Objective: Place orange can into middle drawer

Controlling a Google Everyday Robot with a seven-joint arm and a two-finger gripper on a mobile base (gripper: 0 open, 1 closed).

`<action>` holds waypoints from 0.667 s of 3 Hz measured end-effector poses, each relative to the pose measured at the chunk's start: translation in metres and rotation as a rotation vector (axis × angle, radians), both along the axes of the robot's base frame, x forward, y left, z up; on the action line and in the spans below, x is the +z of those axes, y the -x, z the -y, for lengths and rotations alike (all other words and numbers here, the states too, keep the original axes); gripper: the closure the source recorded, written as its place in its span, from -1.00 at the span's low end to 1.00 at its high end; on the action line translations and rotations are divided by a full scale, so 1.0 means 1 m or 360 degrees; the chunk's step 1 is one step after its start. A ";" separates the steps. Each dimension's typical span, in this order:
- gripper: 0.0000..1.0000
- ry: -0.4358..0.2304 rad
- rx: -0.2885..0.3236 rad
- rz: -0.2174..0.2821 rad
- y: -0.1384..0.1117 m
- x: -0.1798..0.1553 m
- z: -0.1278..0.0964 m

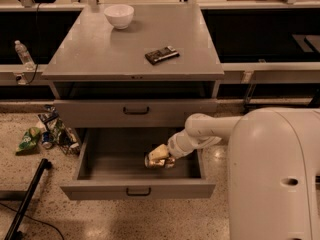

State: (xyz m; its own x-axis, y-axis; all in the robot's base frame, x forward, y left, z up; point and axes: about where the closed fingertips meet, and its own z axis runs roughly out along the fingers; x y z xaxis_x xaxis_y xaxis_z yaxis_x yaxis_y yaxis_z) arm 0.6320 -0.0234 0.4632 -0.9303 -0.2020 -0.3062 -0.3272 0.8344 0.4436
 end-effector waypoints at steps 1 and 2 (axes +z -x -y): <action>-0.46 0.0009 -0.0057 -0.0014 0.009 -0.006 0.003; -0.92 0.0019 -0.0076 -0.0005 0.013 -0.006 0.003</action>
Offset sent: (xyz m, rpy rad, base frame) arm -0.0164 -0.0063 -0.0041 -0.0197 -0.0095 -0.0672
